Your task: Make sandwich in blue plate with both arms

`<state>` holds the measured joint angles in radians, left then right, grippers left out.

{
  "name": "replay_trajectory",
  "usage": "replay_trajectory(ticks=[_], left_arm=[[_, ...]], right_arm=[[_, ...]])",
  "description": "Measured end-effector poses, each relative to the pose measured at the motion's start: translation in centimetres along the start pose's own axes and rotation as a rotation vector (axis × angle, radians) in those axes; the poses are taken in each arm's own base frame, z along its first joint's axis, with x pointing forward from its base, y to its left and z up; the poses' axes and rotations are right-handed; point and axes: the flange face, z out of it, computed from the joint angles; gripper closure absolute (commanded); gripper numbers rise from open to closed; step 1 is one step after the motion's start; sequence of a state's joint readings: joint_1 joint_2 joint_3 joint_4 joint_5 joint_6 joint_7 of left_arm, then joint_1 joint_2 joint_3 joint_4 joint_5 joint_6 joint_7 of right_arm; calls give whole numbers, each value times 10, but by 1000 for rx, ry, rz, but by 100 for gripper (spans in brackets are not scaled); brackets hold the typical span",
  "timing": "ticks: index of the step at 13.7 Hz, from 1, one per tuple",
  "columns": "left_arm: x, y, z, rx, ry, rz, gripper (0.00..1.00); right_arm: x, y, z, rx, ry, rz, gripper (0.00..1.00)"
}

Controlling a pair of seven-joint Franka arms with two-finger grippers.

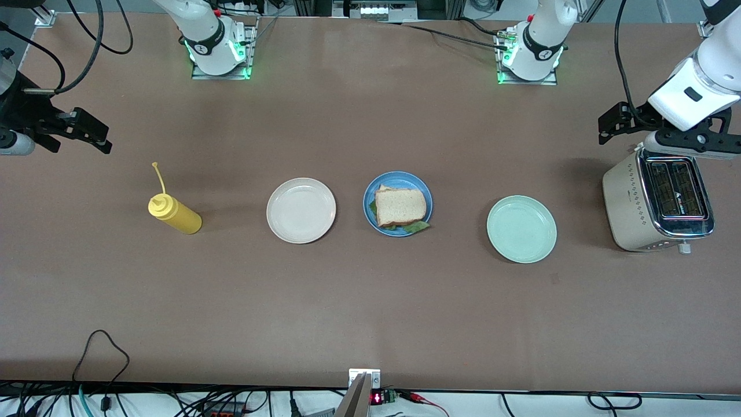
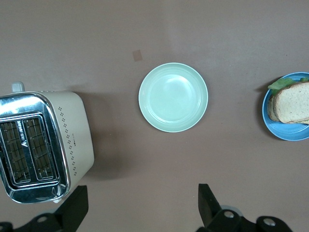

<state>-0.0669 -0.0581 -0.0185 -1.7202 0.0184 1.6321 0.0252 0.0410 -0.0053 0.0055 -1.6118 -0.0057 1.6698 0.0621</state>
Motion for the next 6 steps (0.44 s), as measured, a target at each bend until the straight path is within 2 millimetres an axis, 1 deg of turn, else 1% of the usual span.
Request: replay_trajectory(ticks=[6], left_arm=[[0,4,0,1,-1,7,0]], right_arm=[[0,0,1,0,-1,0,0]])
